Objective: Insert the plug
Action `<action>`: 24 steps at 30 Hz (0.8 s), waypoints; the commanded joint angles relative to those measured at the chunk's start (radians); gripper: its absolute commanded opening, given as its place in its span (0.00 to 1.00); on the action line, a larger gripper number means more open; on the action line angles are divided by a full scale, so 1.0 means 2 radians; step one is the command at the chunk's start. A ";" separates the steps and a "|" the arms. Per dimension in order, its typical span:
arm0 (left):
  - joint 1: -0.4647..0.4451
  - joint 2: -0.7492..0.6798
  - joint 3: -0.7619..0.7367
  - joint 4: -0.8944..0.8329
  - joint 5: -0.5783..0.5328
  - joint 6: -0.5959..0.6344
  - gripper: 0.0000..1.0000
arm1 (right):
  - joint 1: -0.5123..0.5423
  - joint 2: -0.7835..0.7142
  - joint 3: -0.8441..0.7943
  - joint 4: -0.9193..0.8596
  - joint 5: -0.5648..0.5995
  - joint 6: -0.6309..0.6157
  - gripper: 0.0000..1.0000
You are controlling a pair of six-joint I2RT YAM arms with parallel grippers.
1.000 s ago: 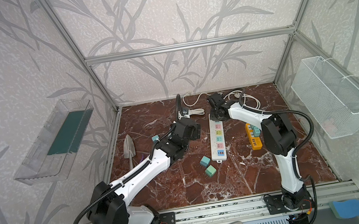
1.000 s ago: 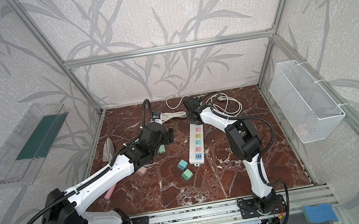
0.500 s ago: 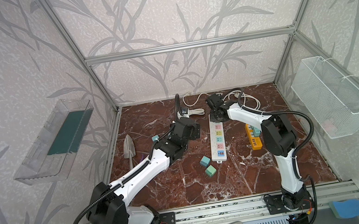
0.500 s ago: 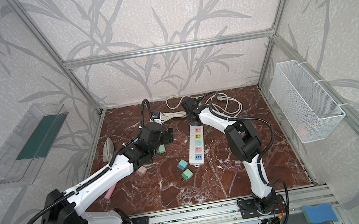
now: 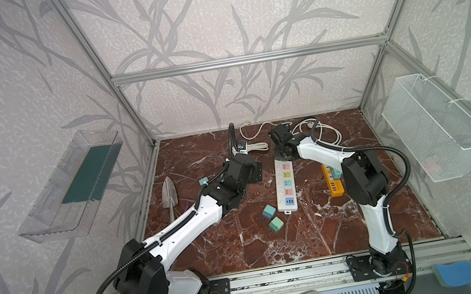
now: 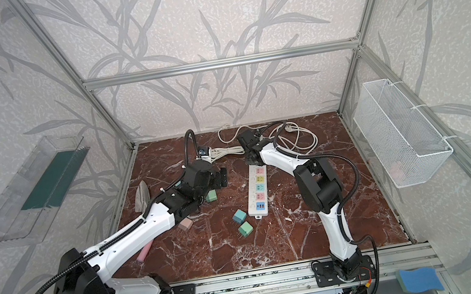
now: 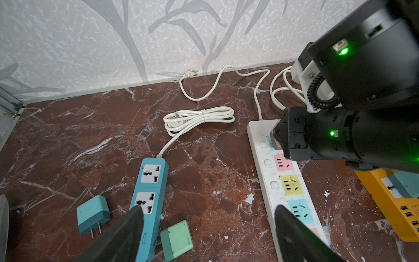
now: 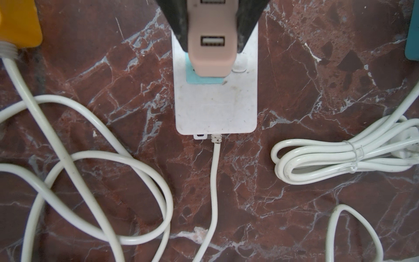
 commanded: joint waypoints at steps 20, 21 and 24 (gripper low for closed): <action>0.013 -0.008 0.006 -0.007 0.016 -0.021 0.89 | -0.003 -0.036 -0.061 0.098 0.015 -0.029 0.00; 0.013 -0.008 0.006 -0.007 0.017 -0.021 0.89 | -0.003 -0.037 -0.058 0.101 0.013 -0.029 0.00; 0.014 -0.009 0.006 -0.007 0.019 -0.023 0.89 | -0.004 -0.034 -0.040 0.090 0.019 -0.032 0.00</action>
